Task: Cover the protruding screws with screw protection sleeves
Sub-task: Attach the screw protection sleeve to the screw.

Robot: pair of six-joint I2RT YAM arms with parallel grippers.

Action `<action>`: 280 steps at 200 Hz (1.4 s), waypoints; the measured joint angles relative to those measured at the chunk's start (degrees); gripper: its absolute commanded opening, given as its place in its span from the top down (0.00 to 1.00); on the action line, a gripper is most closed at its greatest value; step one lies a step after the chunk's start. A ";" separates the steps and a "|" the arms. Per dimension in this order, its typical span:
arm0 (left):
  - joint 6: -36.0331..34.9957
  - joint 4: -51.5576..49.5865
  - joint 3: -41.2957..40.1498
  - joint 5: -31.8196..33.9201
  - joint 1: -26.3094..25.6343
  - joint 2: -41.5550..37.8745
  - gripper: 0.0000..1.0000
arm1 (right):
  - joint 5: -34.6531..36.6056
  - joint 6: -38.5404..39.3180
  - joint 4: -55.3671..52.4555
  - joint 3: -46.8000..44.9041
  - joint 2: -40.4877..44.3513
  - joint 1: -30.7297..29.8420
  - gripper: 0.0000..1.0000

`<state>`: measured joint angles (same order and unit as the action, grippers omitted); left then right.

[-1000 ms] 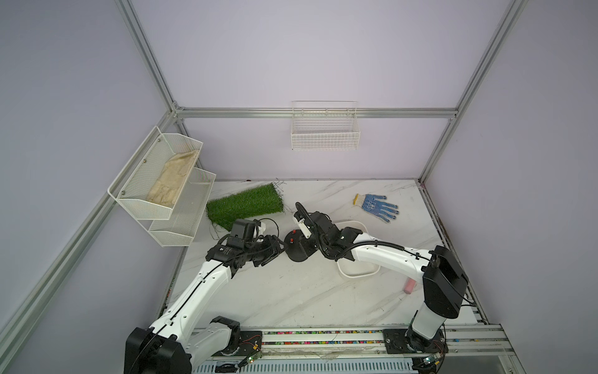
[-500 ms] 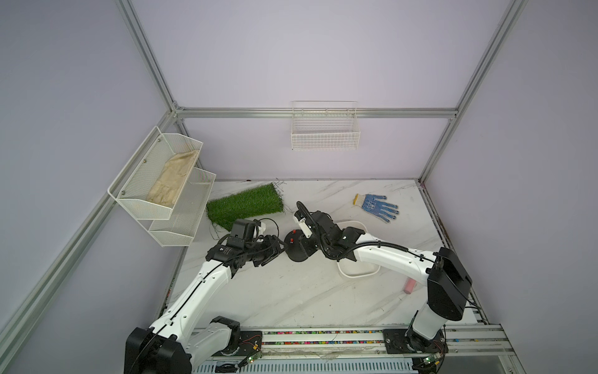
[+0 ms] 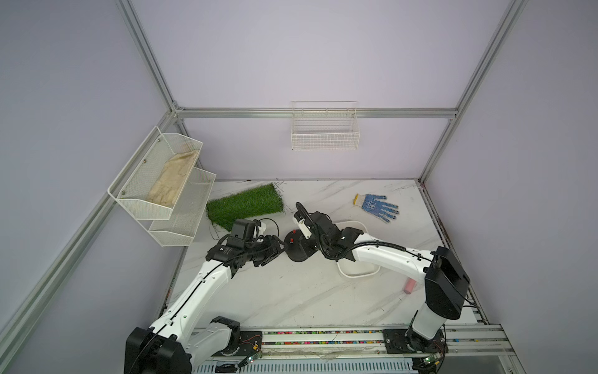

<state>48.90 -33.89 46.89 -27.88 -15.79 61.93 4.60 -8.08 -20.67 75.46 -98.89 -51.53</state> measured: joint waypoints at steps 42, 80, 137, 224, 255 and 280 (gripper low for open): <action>0.00 0.02 0.00 0.00 0.00 0.00 0.43 | -0.09 -0.22 0.09 -0.04 -0.57 0.07 0.91; 0.00 0.02 0.00 0.00 0.00 0.00 0.43 | -0.11 -0.57 1.16 -0.63 -0.59 0.39 0.91; 0.00 0.02 0.00 0.00 0.00 0.00 0.43 | -0.11 -1.18 3.63 -2.40 -0.09 0.55 0.91; 0.02 0.02 0.00 0.26 0.00 0.00 0.42 | -0.81 -2.10 4.09 -3.43 1.01 1.27 0.80; 0.00 0.07 0.00 1.05 0.00 0.07 0.42 | -0.61 -1.64 3.08 -2.29 1.31 1.64 0.70; -0.24 -0.15 0.13 2.27 0.00 0.55 0.40 | -0.90 -1.62 3.21 -1.62 2.67 2.29 0.67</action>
<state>48.66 -34.04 47.03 -25.61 -15.79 62.48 3.70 -9.69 -17.45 73.84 -96.23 -49.23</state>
